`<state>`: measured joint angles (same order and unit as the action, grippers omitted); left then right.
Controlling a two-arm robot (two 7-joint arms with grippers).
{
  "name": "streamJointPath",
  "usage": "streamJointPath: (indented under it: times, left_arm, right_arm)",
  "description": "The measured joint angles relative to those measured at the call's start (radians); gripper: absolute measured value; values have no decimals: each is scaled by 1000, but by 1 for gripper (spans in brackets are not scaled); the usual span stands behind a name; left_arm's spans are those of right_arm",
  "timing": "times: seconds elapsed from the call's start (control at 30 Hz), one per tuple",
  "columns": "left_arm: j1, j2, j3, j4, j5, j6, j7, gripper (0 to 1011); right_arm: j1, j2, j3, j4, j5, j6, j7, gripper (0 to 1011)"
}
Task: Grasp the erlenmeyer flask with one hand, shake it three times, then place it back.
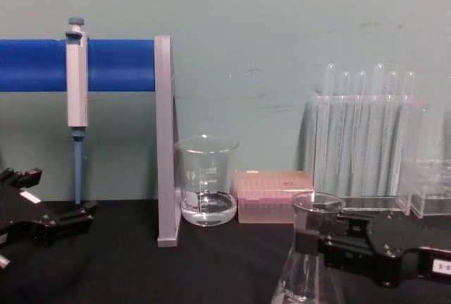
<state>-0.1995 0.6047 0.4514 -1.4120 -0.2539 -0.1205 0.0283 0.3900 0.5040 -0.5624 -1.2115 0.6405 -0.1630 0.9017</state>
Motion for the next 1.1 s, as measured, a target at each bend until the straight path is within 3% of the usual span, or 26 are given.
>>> streamJointPath:
  times: [0.37, 1.1]
  left_arm:
    - [0, 0, 0, 0, 0, 0, 0, 1001]
    - [0, 0, 0, 0, 0, 0, 0, 1001]
  right_arm:
    - [2, 5, -6, -10, -35, -12, -22, 449]
    - [2, 5, -5, -10, -31, -12, -20, 449]
